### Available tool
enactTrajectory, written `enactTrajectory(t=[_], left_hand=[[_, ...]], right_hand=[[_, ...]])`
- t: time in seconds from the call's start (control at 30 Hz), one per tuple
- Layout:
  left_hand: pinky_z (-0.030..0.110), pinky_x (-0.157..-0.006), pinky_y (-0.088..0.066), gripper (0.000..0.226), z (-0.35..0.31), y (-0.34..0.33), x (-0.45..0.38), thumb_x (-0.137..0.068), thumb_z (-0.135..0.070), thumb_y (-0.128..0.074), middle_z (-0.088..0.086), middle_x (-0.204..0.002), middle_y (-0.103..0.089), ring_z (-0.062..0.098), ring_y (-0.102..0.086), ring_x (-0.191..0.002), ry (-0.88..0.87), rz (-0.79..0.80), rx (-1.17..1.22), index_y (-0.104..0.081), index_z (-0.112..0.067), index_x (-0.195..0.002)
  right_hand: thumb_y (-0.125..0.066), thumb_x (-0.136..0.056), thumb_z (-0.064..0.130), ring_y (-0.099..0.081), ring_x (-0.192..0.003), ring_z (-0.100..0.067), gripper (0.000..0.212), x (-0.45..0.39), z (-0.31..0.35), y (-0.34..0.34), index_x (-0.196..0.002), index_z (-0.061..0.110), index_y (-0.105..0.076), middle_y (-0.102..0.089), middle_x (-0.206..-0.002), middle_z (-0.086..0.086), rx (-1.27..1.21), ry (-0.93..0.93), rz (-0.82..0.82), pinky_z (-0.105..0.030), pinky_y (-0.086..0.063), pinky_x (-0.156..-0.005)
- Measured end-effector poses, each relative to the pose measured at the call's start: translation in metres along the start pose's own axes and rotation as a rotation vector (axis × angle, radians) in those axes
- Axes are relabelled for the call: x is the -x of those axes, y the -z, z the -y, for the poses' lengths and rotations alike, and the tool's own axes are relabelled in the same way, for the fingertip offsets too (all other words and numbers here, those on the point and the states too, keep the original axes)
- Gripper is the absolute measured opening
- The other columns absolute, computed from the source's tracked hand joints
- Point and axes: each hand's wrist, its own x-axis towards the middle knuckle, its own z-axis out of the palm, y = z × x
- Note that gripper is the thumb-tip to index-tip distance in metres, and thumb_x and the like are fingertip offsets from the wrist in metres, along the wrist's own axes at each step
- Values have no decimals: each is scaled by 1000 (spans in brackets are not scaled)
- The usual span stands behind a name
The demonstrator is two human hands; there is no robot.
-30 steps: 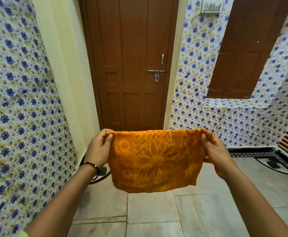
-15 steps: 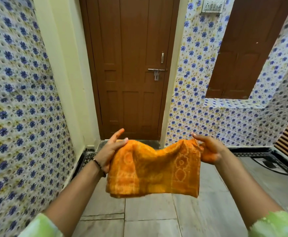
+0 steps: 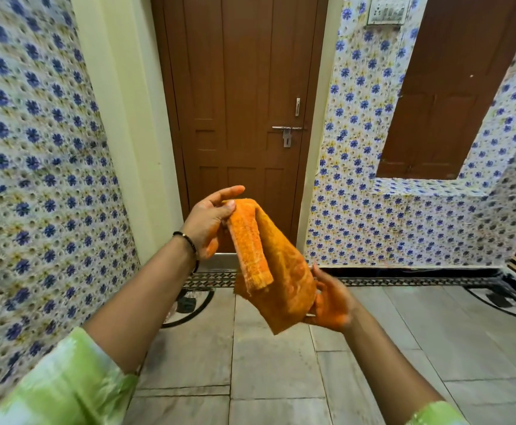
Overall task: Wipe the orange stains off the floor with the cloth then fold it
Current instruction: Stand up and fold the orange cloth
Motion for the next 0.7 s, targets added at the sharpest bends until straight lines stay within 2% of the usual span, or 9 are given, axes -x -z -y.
enactTrajectory(t=[0.1,0.13,0.23,0.3,0.37,0.47,0.6,0.7], left_hand=[[31,-68,-56,28,-5,7,1,-97,-7,-43,5,-90,-62,12,-60,-75,-20,-24,-46,-63,-23,-107],[34,-68,-56,27,-6,11,1,-97,-7,-44,6,-92,-61,15,-59,-80,-16,-38,-56,-63,-24,-108],[36,-66,-54,24,-5,21,5,-95,-11,-50,6,-102,-60,21,-58,-90,17,-38,-97,-62,-24,-111],[35,-65,-56,27,-4,28,7,-90,-12,-57,7,-108,-60,22,-60,-92,39,-20,-133,-60,-23,-114],[40,-72,-56,33,-3,38,8,-85,-8,-63,10,-116,-58,27,-59,-100,60,-32,-175,-60,-22,-114],[53,-93,-48,33,2,51,9,-84,-2,-63,15,-125,-54,36,-52,-112,83,-76,-213,-64,-25,-107],[57,-97,-43,31,4,52,9,-86,0,-59,15,-121,-58,37,-51,-114,67,-95,-210,-65,-25,-104],[60,-99,-40,31,3,53,9,-87,0,-59,13,-116,-61,38,-52,-115,55,-94,-259,-65,-26,-104]], right_hand=[[-62,-80,25,-63,-76,-27,21,5,17,-2,-93,9,-61,-68,-74,-12,15,27,-4,-42,-48,-77],[-63,-77,22,-62,-70,-24,18,6,26,1,-89,8,-61,-65,-70,-9,-28,59,-41,-40,-48,-76],[-62,-84,19,-61,-83,-28,23,11,37,10,-103,8,-61,-64,-85,-13,39,50,-44,-44,-48,-81],[-63,-78,8,-58,-96,-32,42,19,40,14,-120,8,-57,-60,-106,-17,169,49,-13,-45,-48,-83],[-61,-70,-5,-54,-103,-34,56,26,54,19,-124,9,-55,-53,-120,-17,184,145,6,-44,-48,-78],[-58,-68,-17,-52,-106,-36,54,33,73,25,-112,13,-62,-52,-120,-13,195,314,-20,-49,-49,-77],[-63,-74,-17,-54,-108,-37,39,39,83,23,-102,10,-67,-55,-118,-11,609,275,-109,-51,-53,-83],[-64,-73,-12,-60,-102,-33,38,49,104,25,-106,8,-66,-59,-113,-15,450,335,-81,-45,-55,-78]])
